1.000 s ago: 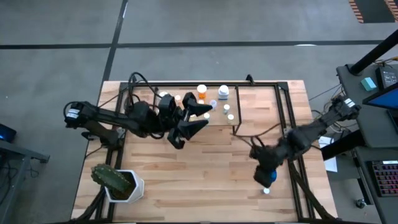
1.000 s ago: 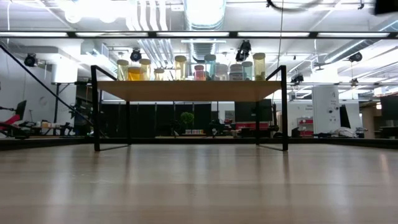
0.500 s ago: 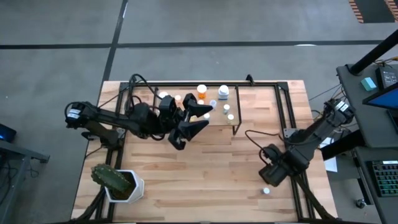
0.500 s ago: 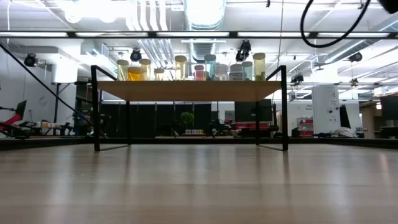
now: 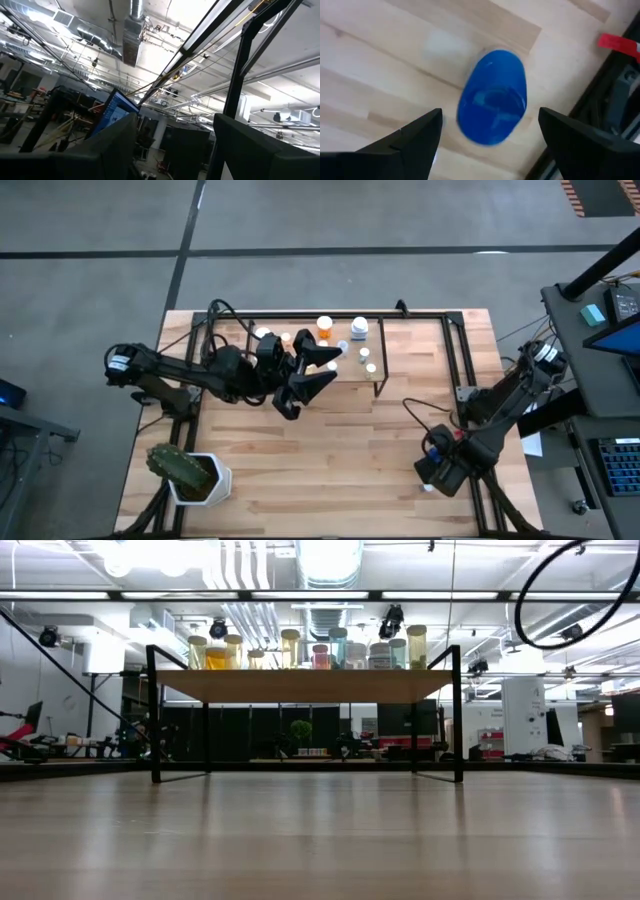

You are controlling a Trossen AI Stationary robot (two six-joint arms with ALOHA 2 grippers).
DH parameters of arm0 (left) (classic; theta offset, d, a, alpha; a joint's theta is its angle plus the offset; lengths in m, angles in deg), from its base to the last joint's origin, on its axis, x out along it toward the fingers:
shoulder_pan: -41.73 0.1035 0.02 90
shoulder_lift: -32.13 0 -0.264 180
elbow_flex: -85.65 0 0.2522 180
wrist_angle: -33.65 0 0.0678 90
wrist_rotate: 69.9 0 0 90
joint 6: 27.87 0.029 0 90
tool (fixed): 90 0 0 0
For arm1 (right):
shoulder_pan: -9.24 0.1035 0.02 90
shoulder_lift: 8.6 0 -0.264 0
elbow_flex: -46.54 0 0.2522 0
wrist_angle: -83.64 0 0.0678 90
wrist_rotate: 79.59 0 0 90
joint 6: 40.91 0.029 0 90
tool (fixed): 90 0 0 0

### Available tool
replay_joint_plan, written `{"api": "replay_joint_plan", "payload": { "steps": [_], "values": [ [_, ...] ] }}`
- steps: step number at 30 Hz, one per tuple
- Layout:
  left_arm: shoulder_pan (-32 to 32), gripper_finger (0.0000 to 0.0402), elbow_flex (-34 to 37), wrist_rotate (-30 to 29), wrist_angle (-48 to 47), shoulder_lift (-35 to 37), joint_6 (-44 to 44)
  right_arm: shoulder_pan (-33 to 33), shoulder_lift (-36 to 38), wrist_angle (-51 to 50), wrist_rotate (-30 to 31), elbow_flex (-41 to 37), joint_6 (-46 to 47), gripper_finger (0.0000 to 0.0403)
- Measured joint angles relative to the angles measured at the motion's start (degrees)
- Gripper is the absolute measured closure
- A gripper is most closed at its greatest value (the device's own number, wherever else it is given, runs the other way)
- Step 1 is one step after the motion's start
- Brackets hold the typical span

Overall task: Pick and place medicine bottles onto shelf by color
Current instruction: Put the dark blue pill bottle on the shelf

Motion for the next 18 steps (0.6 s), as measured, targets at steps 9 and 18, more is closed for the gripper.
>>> {"api": "replay_joint_plan", "payload": {
  "steps": [9, 18],
  "values": [
    [0.0, 0.0153, 0.0, -0.4, -0.1, 0.0, 1.0, 0.0, -2.2, 6.0, 0.4, -3.3, 0.2, 0.0148],
    [0.0, 0.0153, 0.1, -0.4, -0.4, 0.0, 1.1, 0.0, -2.0, 5.8, 1.2, -2.8, -0.2, 0.0228]
  ]
}}
